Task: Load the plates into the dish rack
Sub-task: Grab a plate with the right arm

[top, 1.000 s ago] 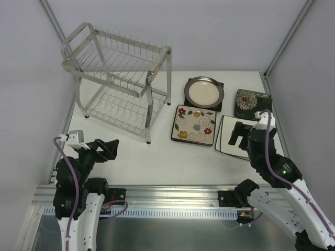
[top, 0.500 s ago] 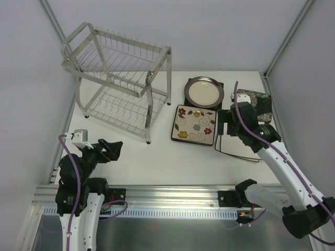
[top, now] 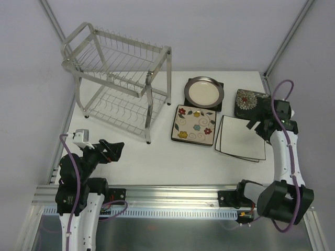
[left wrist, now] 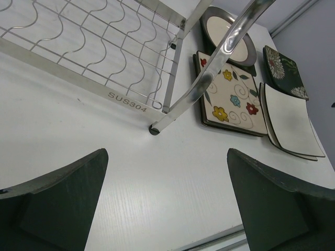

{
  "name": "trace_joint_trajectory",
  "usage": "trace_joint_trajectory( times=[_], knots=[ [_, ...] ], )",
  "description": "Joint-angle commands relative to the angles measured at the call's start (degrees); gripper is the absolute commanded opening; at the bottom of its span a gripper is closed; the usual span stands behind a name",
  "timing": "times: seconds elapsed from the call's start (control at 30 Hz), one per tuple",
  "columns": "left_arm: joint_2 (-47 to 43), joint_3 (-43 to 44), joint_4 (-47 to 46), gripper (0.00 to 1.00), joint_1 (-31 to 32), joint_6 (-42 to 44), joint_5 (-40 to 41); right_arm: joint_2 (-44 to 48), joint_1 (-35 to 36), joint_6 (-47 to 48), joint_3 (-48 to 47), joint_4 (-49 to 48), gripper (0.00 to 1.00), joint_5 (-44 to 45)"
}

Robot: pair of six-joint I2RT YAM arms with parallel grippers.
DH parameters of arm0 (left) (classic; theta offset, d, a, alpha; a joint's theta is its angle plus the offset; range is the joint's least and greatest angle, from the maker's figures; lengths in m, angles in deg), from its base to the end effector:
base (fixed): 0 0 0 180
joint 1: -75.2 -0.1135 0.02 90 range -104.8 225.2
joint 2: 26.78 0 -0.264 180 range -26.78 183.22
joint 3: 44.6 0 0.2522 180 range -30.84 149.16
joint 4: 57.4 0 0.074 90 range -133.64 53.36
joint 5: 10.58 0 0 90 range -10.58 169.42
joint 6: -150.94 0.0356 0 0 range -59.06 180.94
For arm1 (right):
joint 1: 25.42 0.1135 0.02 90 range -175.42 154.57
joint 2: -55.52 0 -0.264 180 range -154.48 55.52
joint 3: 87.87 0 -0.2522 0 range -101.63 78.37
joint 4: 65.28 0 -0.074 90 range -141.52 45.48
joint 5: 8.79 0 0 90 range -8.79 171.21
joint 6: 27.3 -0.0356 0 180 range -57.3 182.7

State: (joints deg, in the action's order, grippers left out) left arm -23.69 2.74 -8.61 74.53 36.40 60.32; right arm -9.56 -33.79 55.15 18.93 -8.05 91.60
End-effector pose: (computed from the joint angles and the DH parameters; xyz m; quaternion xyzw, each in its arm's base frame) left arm 0.0445 -0.0111 0.2952 -0.0482 0.7315 -0.2576 0.6295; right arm 0.2264 -0.0398 0.3061 0.1605 0.9198 -0.0873 0.3473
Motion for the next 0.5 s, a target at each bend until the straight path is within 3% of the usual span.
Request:
trace_joint_trajectory(
  times=[0.0,0.13,0.47],
  knots=[
    [1.6,1.6,-0.9,0.99,2.0,-0.3,-1.3,1.2,-7.7,-6.9,4.8,0.5,1.00,-2.0],
    [2.4,2.5,-0.8,0.99,3.1,0.2,-0.8,1.2,-15.5,-10.7,9.1,-1.5,1.00,-5.8],
    [4.1,3.7,-0.7,0.99,4.6,0.6,-0.9,3.1,-23.3,-20.0,16.9,-5.0,1.00,-1.1]
  ],
)
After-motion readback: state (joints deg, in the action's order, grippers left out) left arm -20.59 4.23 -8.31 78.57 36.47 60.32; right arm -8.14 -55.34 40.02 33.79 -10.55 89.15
